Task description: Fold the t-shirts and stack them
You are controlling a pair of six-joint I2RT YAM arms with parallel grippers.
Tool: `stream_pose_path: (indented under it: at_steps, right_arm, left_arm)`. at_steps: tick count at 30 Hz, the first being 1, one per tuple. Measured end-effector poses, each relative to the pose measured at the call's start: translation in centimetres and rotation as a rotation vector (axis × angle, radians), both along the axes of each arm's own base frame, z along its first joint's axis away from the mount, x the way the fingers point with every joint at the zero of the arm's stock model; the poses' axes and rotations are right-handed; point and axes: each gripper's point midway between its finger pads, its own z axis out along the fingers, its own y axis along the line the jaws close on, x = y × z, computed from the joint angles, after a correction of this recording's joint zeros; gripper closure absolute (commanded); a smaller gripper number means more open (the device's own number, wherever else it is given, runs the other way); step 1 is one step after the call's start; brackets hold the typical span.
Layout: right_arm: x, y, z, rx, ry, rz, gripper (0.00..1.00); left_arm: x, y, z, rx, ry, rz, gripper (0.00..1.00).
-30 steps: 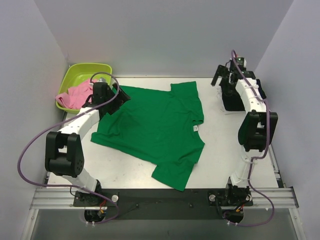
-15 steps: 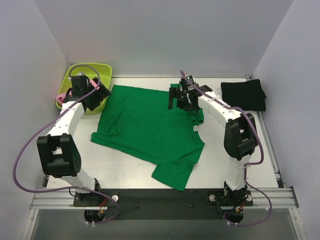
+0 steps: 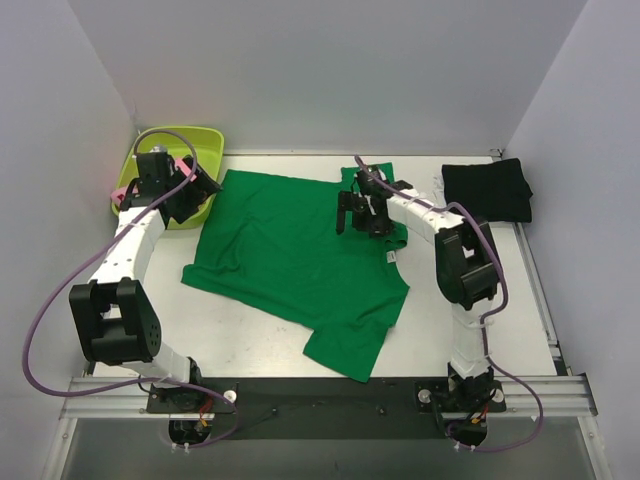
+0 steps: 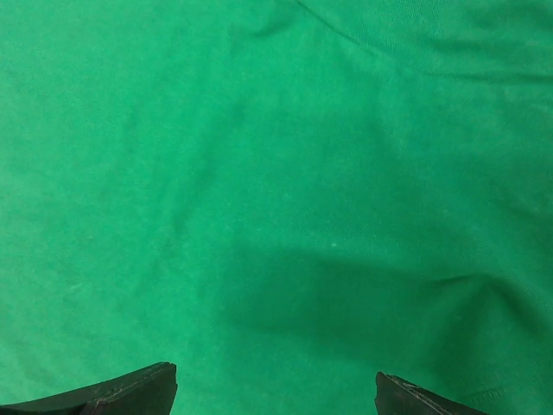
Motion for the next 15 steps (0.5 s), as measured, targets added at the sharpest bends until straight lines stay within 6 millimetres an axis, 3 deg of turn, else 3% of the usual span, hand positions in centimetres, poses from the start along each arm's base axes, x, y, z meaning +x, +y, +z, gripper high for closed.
stream_pose_path:
  at_steps: [4, 15]
  right_arm:
    - [-0.1, -0.4, -2.9, -0.018, 0.054, -0.010, 0.00]
    - [2.6, -1.0, -2.7, 0.052, 0.055, -0.056, 0.00]
  left_arm:
    - [-0.1, 0.0, -0.1, -0.002, 0.003, -0.002, 0.02]
    - [-0.2, 0.0, -0.4, -0.003, 0.007, -0.003, 0.02]
